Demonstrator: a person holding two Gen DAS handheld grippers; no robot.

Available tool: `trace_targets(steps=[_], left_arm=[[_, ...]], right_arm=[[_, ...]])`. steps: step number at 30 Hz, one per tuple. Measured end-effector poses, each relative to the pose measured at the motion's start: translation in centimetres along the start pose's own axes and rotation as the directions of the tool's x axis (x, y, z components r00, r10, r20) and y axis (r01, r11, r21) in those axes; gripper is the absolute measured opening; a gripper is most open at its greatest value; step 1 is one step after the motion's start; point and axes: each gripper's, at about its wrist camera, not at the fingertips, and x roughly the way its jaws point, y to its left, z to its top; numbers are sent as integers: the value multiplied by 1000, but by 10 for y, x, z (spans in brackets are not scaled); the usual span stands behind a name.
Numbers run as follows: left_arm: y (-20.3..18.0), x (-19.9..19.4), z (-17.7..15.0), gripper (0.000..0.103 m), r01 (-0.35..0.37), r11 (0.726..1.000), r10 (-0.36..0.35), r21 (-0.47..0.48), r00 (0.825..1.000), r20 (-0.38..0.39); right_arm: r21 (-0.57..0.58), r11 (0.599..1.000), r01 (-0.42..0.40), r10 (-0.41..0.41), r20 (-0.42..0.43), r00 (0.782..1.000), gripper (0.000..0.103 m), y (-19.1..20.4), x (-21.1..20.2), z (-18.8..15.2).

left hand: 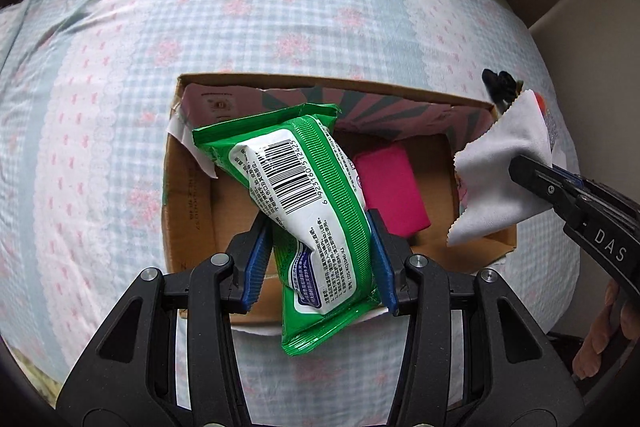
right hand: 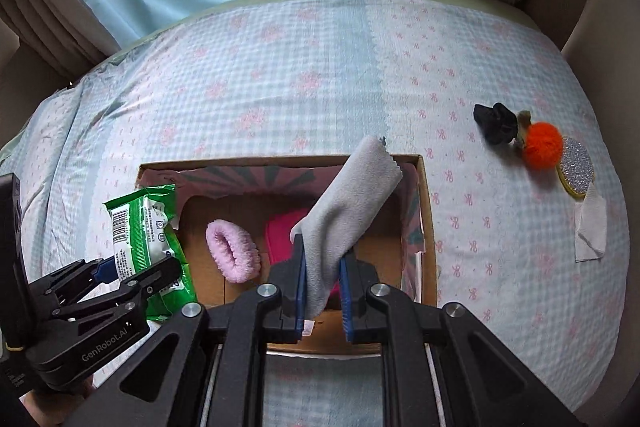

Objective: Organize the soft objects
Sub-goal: 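Carry the wipe pack and grey cloth into the box and release both, then withdraw both grippers from the box toward the pompom and glitter sponge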

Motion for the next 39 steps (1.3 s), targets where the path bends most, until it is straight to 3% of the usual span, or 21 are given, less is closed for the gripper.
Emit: trace_targets(steps=[11,13,14,15,17,23,32,39], left_arm=[[-5,36,7,42,-39,995,46,93,996,-79],[-6,39,7,60,-43,993,52,110,995,-86],[-6,41,7,94,-54,992,65,117,994,-91],[-7,39,5,103,-66,990,75,121,994,-77],[-8,39,3,103,-58,989,68,135,995,-74],[-7,39,-5,103,-73,990,84,125,993,-87],[-5,19,-12,103,-77,992,83,101,995,-58],[-8,-23,-21,103,-89,992,89,91,996,7]], right_arm=[[-3,1000,-19,19,-166,986,13,-8,66,8],[-1,1000,-16,16,-193,981,13,-8,76,9],[4,1000,-23,23,-207,978,21,-9,81,10],[15,999,-40,42,-230,972,52,-10,87,10],[38,997,-60,68,-278,958,103,-14,98,10],[26,996,-90,94,-296,950,103,-14,101,5],[12,996,-88,89,-253,963,103,-14,81,2],[-25,996,-86,80,-186,979,103,-5,42,1]])
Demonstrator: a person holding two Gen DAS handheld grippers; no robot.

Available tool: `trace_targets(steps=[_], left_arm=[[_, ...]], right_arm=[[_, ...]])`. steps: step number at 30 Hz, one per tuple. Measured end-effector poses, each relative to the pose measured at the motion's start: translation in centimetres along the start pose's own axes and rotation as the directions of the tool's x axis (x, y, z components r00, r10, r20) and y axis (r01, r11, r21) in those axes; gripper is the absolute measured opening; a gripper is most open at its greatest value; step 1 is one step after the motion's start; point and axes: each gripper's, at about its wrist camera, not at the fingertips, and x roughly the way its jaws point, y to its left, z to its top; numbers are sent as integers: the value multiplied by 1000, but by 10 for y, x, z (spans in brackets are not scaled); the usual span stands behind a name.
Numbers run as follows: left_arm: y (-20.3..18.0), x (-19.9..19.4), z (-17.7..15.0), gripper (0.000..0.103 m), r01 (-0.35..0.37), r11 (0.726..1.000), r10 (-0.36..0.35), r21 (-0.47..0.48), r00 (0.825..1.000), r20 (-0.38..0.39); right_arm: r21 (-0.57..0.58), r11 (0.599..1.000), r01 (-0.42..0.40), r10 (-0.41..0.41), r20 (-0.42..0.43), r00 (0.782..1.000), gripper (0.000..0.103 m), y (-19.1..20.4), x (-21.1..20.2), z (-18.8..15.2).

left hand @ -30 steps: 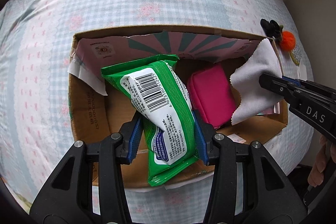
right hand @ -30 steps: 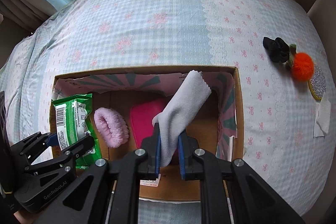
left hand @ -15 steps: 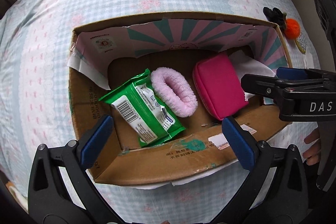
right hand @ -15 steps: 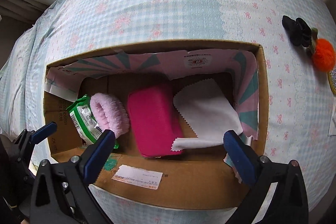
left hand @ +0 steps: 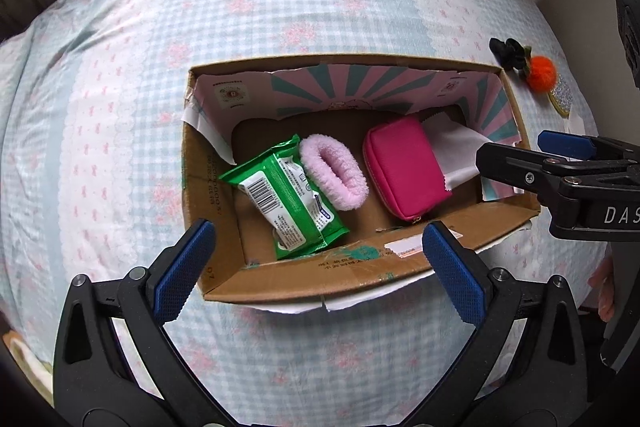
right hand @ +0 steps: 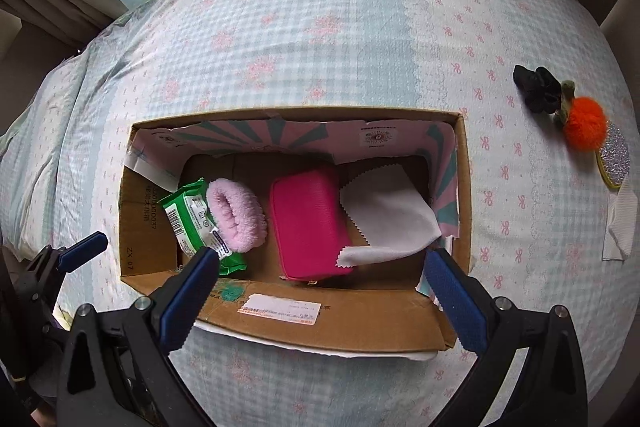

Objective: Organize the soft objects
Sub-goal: 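Withdraw both grippers from the box toward the pompom and glitter sponge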

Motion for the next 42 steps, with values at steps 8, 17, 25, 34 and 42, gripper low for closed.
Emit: trace_targets(steps=[8,17,25,34,42], left_arm=[[-4,-79,-16,103,3,1000,0,-28,993,119],[-20,-186,-35,103,-24,998,39,-55,954,297],[-41,-234,-38,103,8,1000,2,-24,922,388],[-101,-239,-17,103,79,996,-88,40,907,413],[-184,-221,8,103,94,995,-98,31,902,421]], right_arm=[[-40,999,37,-30,165,986,103,15,-84,-25],[-23,996,87,-72,378,923,103,19,-192,-67],[57,993,105,-119,470,875,103,8,-241,-99],[175,963,204,-266,502,823,103,-49,-277,-118],[200,957,212,-287,520,804,103,-140,-289,-119]])
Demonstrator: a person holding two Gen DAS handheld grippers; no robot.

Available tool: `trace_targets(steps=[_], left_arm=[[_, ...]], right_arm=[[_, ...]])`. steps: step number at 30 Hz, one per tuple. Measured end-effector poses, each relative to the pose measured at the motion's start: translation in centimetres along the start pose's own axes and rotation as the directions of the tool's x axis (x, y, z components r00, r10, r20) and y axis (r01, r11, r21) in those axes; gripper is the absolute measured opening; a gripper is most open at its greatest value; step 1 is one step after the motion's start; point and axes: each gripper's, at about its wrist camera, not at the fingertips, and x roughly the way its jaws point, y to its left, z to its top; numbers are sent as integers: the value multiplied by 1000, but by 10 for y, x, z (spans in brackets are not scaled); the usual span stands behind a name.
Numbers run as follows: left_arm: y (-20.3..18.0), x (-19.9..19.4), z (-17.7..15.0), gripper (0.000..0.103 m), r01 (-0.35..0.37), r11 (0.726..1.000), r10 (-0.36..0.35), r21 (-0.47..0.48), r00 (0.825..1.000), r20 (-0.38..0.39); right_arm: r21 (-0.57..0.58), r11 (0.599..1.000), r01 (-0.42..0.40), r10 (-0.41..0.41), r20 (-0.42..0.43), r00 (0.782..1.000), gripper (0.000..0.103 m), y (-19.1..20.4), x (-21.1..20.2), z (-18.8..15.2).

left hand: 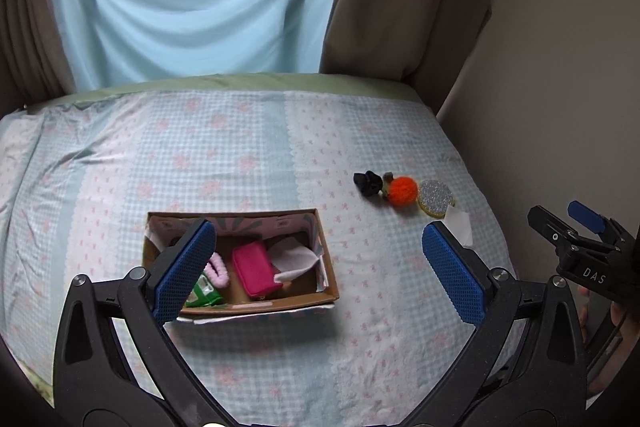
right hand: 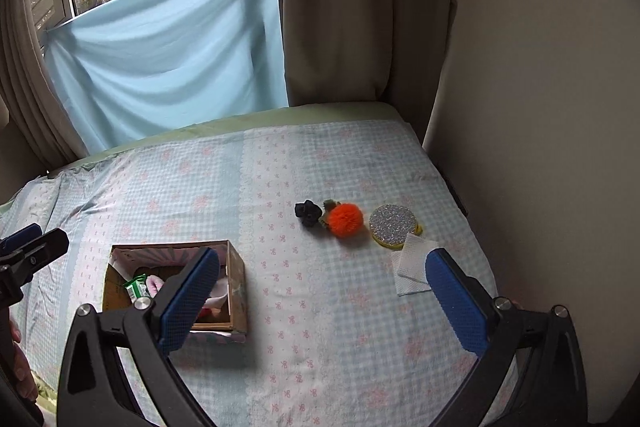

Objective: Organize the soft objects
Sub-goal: 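Withdraw both grippers from the box toward the pompom and glitter sponge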

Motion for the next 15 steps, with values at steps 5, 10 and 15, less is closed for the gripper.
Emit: trace_targets(steps=[5,10,15], left_arm=[[-52,40,8,103,-3,997,3,-77,1000,-2],[-98,96,14,103,-16,992,12,-127,999,-33],[-131,154,20,103,-25,989,14,-148,997,-77]], right_arm=[[-46,998,-33,33,-6,999,103,-58,32,12],[-109,991,-72,70,-26,997,103,-105,81,23],[-136,984,-113,104,-71,992,103,-140,133,28]])
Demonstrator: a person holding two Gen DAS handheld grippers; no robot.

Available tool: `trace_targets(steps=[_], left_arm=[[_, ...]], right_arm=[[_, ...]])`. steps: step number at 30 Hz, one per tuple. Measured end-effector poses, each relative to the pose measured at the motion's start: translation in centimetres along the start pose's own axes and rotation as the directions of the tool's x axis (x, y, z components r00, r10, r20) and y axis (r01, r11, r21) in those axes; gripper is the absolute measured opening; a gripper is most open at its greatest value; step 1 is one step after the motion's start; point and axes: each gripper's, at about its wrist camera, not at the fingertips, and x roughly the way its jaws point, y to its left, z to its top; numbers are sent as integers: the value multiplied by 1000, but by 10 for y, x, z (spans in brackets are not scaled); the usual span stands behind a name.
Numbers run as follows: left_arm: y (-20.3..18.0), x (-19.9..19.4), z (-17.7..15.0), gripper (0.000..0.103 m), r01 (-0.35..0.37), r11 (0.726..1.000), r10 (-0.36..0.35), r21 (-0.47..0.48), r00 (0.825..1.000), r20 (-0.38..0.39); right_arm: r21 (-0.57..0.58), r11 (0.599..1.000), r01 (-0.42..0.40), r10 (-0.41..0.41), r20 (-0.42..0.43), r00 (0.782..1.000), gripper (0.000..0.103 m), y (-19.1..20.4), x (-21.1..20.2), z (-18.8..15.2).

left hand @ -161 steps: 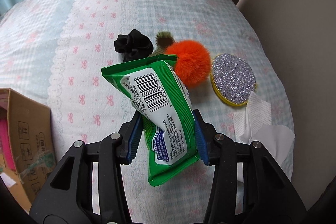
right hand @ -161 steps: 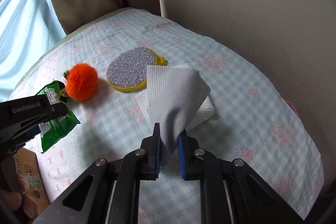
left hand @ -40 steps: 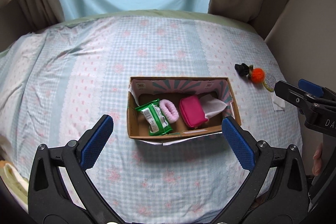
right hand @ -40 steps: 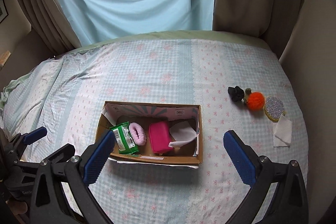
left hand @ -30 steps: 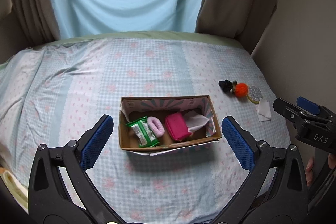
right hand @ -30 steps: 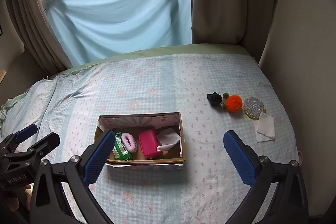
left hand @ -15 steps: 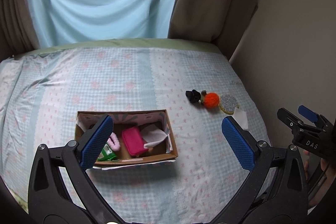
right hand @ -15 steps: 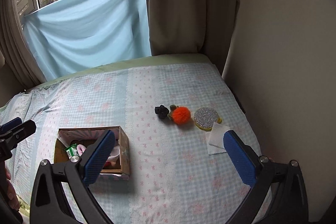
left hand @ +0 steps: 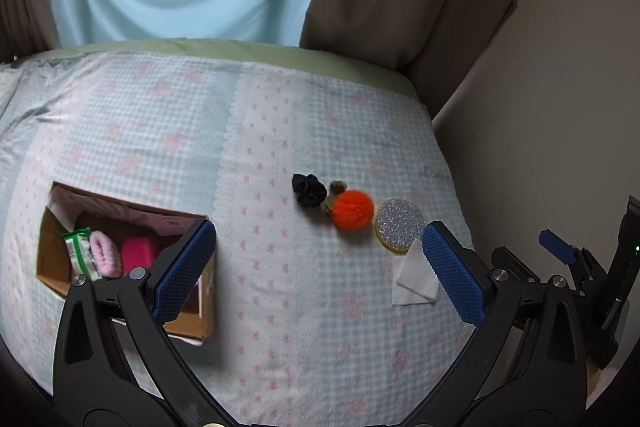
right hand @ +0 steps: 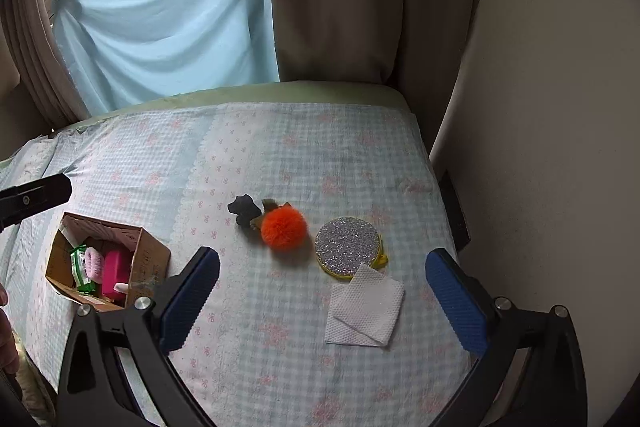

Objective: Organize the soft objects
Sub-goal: 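Withdraw both grippers from the box toward the pompom and glitter sponge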

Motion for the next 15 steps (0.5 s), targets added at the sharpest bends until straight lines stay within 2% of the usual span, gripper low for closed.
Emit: trace_targets(steps=[7,15], left_arm=[[-29,99,2,103,20,1000,-20,-8,993,-113],[-45,220,-10,102,44,998,-53,-42,967,-248]], right_arm=[[-53,998,-26,22,-71,997,103,-34,77,-7],[-94,994,-64,45,-192,980,103,-51,178,-26]])
